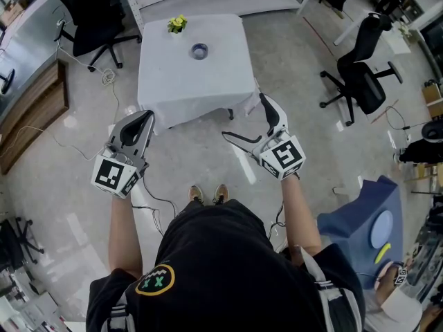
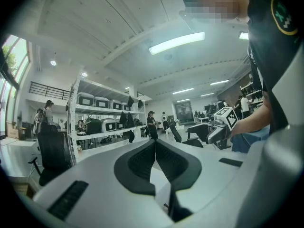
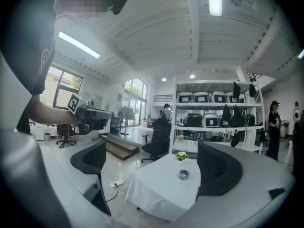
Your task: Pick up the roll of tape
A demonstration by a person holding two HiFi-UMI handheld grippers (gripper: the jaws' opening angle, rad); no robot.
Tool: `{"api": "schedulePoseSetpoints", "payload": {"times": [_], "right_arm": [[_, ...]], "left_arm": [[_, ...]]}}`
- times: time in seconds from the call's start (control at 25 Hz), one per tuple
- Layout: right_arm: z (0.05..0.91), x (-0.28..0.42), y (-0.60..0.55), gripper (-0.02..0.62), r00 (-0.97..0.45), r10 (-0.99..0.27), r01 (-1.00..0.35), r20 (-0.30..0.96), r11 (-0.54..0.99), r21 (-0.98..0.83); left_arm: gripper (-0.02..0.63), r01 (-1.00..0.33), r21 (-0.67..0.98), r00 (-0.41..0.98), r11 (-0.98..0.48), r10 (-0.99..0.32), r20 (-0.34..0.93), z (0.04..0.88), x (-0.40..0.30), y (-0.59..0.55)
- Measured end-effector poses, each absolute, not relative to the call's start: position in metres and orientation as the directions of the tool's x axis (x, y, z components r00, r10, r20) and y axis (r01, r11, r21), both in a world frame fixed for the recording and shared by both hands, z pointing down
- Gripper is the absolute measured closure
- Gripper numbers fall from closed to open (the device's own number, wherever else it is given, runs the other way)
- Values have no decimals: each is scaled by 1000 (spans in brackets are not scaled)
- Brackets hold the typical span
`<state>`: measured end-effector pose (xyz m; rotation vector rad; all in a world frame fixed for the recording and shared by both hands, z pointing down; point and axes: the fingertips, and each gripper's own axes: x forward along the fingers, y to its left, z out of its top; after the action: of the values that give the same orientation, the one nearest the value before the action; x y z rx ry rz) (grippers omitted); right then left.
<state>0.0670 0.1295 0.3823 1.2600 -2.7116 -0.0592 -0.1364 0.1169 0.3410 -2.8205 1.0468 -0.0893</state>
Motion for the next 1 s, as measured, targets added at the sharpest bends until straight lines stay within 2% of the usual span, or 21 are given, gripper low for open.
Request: {"api": "schedulePoseSetpoints", "payload": {"times": [1.0], "right_arm": [[378, 113, 151, -3, -676, -731, -724, 93, 682, 102]], "left_arm": [[584, -663, -145, 740, -734, -672, 16, 339, -74, 151]]}}
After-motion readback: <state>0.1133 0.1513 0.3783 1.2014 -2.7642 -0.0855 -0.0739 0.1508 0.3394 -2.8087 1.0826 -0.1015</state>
